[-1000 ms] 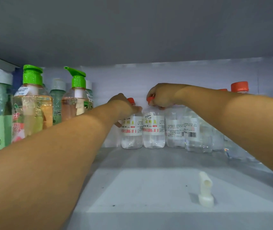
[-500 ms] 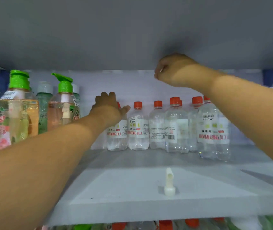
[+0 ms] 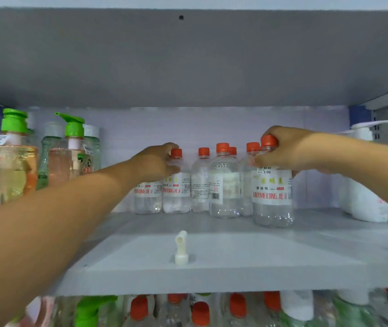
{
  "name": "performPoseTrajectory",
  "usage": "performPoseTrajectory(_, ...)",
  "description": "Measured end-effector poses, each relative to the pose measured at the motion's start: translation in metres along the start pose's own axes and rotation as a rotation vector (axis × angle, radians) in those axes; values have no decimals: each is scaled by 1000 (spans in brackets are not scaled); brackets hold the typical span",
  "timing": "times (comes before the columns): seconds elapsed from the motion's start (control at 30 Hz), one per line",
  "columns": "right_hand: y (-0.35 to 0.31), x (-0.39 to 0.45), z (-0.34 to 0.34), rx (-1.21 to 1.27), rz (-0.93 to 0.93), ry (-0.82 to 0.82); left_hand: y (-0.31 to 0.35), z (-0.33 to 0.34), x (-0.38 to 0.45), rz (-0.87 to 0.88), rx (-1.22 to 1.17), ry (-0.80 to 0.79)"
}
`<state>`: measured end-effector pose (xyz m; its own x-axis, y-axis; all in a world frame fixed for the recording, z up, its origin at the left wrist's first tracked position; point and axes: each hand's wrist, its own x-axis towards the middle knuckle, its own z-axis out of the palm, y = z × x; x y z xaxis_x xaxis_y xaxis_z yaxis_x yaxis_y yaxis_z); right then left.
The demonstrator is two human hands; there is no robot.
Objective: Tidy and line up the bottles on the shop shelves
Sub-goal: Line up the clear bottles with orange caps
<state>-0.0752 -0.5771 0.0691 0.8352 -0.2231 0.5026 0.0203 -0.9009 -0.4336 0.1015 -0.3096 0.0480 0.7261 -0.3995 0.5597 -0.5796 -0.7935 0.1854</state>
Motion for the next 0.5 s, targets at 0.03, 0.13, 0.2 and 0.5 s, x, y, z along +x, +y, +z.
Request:
performPoseTrajectory(0.03,2,1,-4,-15,17,1,0,2,1,5,12,27)
performPoseTrajectory(0.13,10,3,-16,-53,93,-16,0,5,0,5,35,54)
performPoseTrajectory(0.2,17,4,-22,-73,132,-29,0,7,-2,15,34,55)
performPoseTrajectory(0.5,42,30,-18,-253,144,-11,45,10,-13,166,-298,176)
